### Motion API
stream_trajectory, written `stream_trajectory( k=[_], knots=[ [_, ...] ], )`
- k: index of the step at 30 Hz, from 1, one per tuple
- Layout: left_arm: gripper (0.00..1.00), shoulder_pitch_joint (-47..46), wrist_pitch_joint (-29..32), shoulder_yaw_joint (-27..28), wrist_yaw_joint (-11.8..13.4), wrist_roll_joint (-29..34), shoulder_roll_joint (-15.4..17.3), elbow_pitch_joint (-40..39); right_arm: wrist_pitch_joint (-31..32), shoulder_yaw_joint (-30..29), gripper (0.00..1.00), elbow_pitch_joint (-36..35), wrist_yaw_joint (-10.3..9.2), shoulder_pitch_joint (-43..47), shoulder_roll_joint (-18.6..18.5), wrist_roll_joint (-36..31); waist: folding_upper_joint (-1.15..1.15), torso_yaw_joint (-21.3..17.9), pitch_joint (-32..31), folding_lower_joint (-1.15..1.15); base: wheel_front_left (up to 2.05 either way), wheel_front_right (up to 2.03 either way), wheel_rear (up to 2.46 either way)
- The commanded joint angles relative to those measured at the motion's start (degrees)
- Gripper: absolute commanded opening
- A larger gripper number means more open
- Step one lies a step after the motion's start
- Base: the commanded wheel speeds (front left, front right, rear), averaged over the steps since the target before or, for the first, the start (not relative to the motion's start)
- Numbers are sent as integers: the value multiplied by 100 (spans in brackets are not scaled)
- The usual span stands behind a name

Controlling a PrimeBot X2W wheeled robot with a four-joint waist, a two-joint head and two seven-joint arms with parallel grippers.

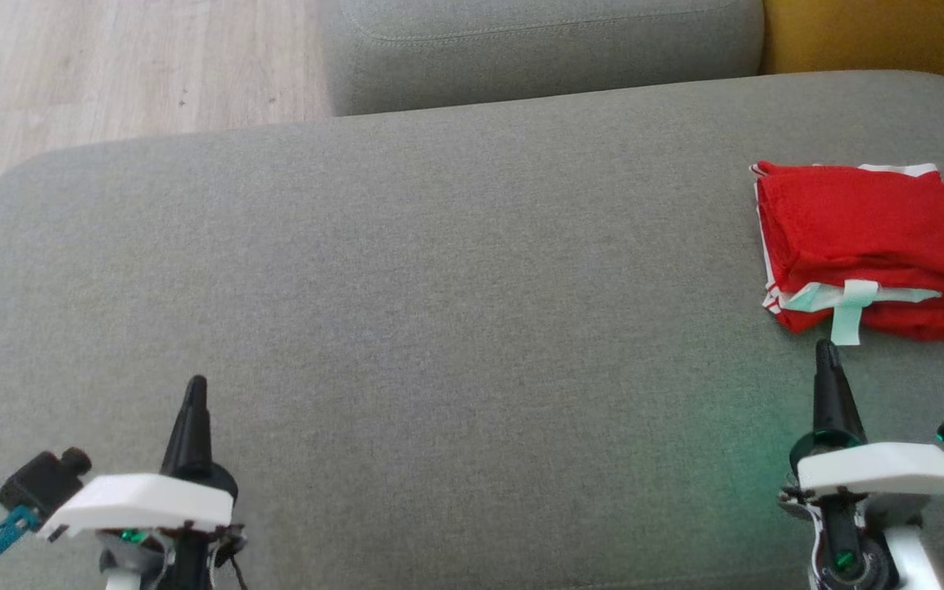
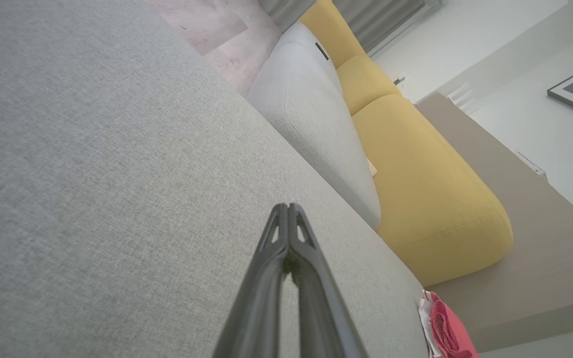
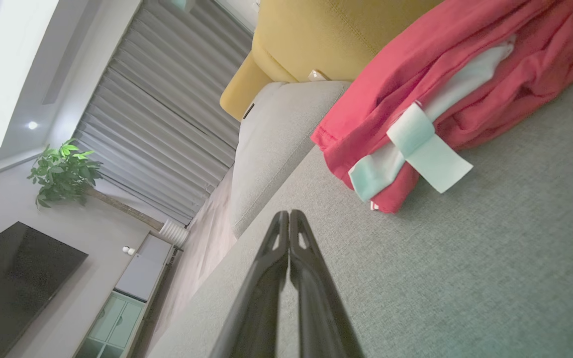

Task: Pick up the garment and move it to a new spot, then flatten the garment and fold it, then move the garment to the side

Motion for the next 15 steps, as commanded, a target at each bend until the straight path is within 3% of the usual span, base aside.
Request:
stream_trajectory(
  k=[1,15],
  knots=[
    [0,-334,37,153,-63,-171,14,-146,43,25,0,-223,-3,-261,-119,186,0,6,-4,0,0,0,0],
    [0,-403,274,301,-124,-1032,15,-100,268,-78,0,-247,-3,-272,-128,1075,0,60,-37,0,0,0,0]
  ],
)
